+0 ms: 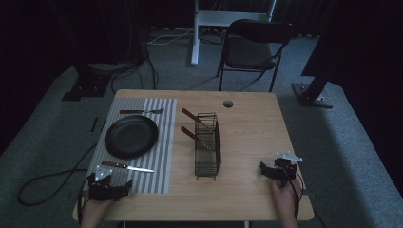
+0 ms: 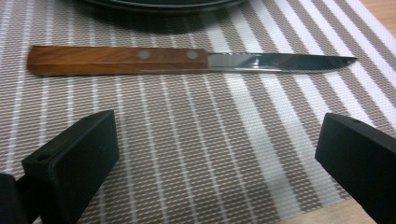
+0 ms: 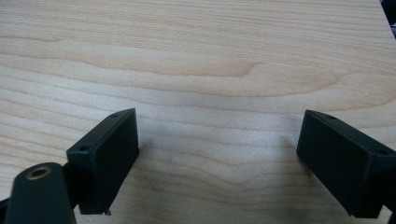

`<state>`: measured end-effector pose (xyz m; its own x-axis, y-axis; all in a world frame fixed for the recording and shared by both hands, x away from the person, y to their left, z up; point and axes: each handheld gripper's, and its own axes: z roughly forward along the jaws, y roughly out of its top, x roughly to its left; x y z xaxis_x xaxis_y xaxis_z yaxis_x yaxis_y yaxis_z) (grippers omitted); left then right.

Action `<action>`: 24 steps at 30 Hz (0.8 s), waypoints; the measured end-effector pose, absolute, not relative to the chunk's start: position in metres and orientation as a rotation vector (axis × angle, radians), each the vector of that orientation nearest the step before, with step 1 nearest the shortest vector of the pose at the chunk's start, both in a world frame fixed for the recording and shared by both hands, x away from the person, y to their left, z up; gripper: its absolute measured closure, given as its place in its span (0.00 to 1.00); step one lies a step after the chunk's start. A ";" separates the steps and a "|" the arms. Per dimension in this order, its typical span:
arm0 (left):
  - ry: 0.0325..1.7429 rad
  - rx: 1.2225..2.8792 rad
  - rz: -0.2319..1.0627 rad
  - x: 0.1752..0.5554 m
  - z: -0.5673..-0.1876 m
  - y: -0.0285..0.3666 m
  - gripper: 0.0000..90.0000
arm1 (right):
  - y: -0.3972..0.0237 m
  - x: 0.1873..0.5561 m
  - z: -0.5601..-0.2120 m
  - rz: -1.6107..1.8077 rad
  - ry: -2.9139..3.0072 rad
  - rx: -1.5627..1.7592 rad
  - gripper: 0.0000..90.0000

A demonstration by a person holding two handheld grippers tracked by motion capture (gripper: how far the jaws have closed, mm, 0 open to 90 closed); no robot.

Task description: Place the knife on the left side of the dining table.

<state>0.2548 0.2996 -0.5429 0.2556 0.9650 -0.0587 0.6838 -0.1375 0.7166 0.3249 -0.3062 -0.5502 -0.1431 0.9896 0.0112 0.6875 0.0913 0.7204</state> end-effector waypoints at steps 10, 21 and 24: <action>1.595 1.781 0.688 0.254 -0.543 0.313 0.00 | -0.306 0.325 -0.550 0.814 1.888 1.642 0.13; 1.653 1.787 0.679 0.259 -0.545 0.317 0.00 | -0.306 0.325 -0.550 0.814 1.888 1.642 0.13; 1.675 1.801 0.668 0.261 -0.546 0.316 0.00 | -0.306 0.325 -0.550 0.814 1.888 1.642 0.13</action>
